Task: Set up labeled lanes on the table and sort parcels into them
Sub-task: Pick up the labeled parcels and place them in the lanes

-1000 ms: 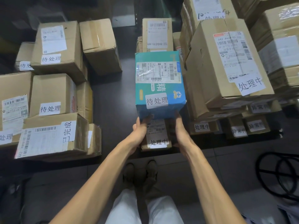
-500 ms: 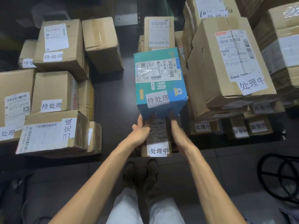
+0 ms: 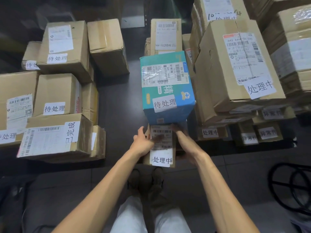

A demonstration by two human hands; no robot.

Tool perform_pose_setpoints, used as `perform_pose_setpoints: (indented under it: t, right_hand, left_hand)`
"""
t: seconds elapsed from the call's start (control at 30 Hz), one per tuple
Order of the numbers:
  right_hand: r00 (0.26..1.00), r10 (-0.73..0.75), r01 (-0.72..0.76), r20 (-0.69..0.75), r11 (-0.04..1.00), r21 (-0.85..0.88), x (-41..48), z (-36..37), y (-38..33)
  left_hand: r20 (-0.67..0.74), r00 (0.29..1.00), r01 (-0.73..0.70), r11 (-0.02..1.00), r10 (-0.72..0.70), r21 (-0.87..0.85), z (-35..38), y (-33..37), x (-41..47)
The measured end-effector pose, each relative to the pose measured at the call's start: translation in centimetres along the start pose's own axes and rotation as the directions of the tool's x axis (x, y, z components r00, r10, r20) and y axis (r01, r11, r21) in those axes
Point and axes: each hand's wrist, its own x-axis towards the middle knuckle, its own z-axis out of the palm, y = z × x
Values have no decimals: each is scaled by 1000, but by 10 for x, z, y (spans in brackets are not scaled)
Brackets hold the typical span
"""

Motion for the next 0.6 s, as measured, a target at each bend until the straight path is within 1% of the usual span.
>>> perform_pose_setpoints:
  t: [0.07,0.13,0.2,0.27,0.33,0.4,0.5,0.6]
  right_hand:
    - [999,31,-31,9,1000,2,0,0,0]
    - [998,57,-57,0,997,-59,3,-1,0]
    - [998,69,-70,-15,988,-137,7,-1,1]
    - [997,74,-75,-9,984,-162,11,-1,0]
    - [996,84,-79,23,985,-156,11,-2,-1]
    - [993,100,-92,58,987,-130,9,-2,-1]
    - [986,129,-120,102,989,-87,7,-2,2]
    - [982,151,-142,118,987,-81,7,-2,4]
  left_hand:
    - [18,999,42,996,-41,-72,6,-15,13]
    - [71,995,73,992,-66,-103,16,-35,36]
    - [116,992,55,990,-40,-130,21,-44,49]
    - [136,991,21,990,-3,-137,16,-37,39]
    - [172,984,-13,986,42,-165,8,-22,18]
    - [215,975,-12,983,51,-181,1,-9,1]
    - [254,967,29,984,17,-176,-6,-10,-5]
    - [254,967,78,977,-26,-196,-8,-17,-6]
